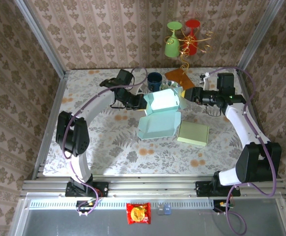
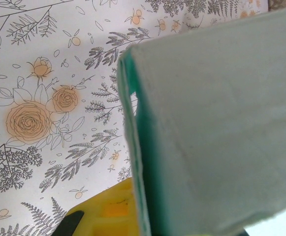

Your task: Fold the paper box

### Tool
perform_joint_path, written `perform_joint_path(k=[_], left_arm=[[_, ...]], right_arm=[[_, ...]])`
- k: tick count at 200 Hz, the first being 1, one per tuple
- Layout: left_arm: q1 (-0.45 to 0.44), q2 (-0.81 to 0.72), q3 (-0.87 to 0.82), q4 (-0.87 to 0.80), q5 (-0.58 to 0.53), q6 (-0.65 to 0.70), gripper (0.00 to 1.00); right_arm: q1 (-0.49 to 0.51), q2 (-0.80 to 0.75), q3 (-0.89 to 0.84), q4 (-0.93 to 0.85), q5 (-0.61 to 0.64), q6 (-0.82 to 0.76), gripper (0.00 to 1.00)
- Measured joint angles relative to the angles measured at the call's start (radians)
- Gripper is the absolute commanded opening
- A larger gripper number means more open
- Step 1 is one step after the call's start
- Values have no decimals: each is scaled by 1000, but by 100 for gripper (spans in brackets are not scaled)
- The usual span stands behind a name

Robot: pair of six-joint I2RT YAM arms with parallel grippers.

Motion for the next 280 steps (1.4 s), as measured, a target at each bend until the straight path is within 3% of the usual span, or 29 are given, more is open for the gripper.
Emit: perform_joint_path(k=[104,138,193,280], left_arm=[[-7,0,2,-13,-5,3,0],[-13,6,23,-27,-25,4,0],[-31,7,32,-45,-55,4,0],[-51,35,82,-80,-105,11,0]], right_arm=[[99,5,69,-93,117,-77,34],[137,12,92,-129,194,-103,37],[228,43,140,-217,448,-134,38],[376,113,212,-309,871,-121,22]])
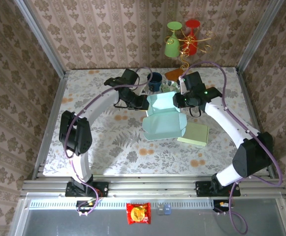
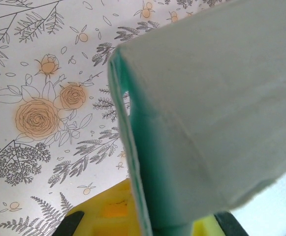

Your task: Fold the paper box

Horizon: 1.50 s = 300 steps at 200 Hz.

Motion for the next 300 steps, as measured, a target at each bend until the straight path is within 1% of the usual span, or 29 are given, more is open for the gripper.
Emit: perform_joint_path(k=[24,38,53,76,98,137,165,211,228,258,277,300], left_arm=[[-12,14,16,-18,-26,-2,0],[-21,19,24,-33,-48,-10,0],[-33,23,36,-50,-72,-24,0],[-50,33,59,-69,-102,-47,0],[-70,39,79,-83,-127,-75,0],[-80,39,81,-82,-138,-115,0],[-80,39,81,-83,-141,-126,0],[-79,39,81,-92,-154,-126,0],[-76,39,81,-95,-158,-125,0],[-76,39,81,-100,-159,-125,0],[-73,39,81,-102,-159,-125,0],[-70,39,81,-101,-153,-124,0]], right_arm=[[56,48,48,-56,168,32,12],[84,82,69,-89,252,56,10],[104,107,79,-107,309,85,9],[116,129,94,-131,358,124,7],[124,142,107,-153,398,157,0],[148,163,127,-187,466,209,0],[156,169,130,-193,481,230,0],[147,166,126,-178,451,230,27],[130,161,116,-171,419,230,37],[92,127,103,-161,325,222,50],[58,87,89,-145,251,219,56],[23,26,59,-124,154,208,57]])
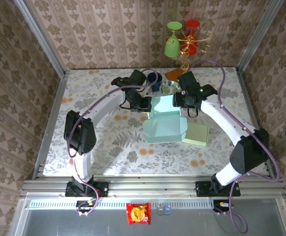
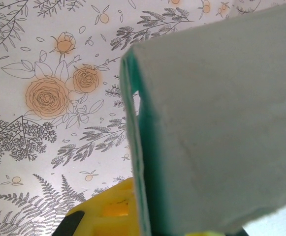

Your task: Fold the paper box

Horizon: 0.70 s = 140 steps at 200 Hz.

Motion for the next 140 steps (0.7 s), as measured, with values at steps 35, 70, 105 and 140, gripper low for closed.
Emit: perform_joint_path(k=[35,70,105,140], left_arm=[[1,0,0,-3,0,0,0],[0,0,0,-5,0,3,0],[1,0,-10,-1,-8,3,0],[1,0,-49,7,-19,3,0]], right_arm=[[-11,-62,-43,17,-56,-15,47],[-4,-60,-69,31,-55,-22,37],[34,-10,-68,48,4,-16,29],[83,71,-67,51,81,1,14]])
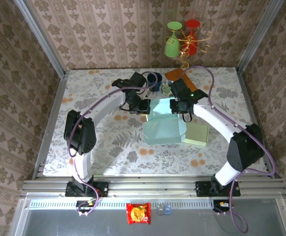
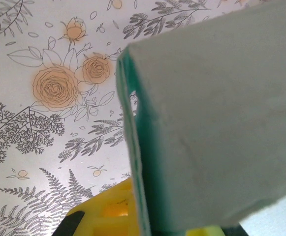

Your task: Fold the paper box

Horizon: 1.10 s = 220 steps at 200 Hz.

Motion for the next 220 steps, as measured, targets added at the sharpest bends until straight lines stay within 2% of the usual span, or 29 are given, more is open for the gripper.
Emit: perform_joint_path(k=[22,44,89,139,220], left_arm=[[0,0,-35,15,-17,0,0],[1,0,-91,51,-34,0,0],[17,0,-238,184,-48,-6,0],[30,-23,-375,353,-24,-39,4],[39,-50,-451,481,5,-77,10]], right_arm=[[38,43,0,-1,55,12,4],[87,72,0,-5,117,45,0],[153,130,-15,-8,178,135,0],[164,179,-21,5,184,183,0],[160,180,-21,2,190,199,0]])
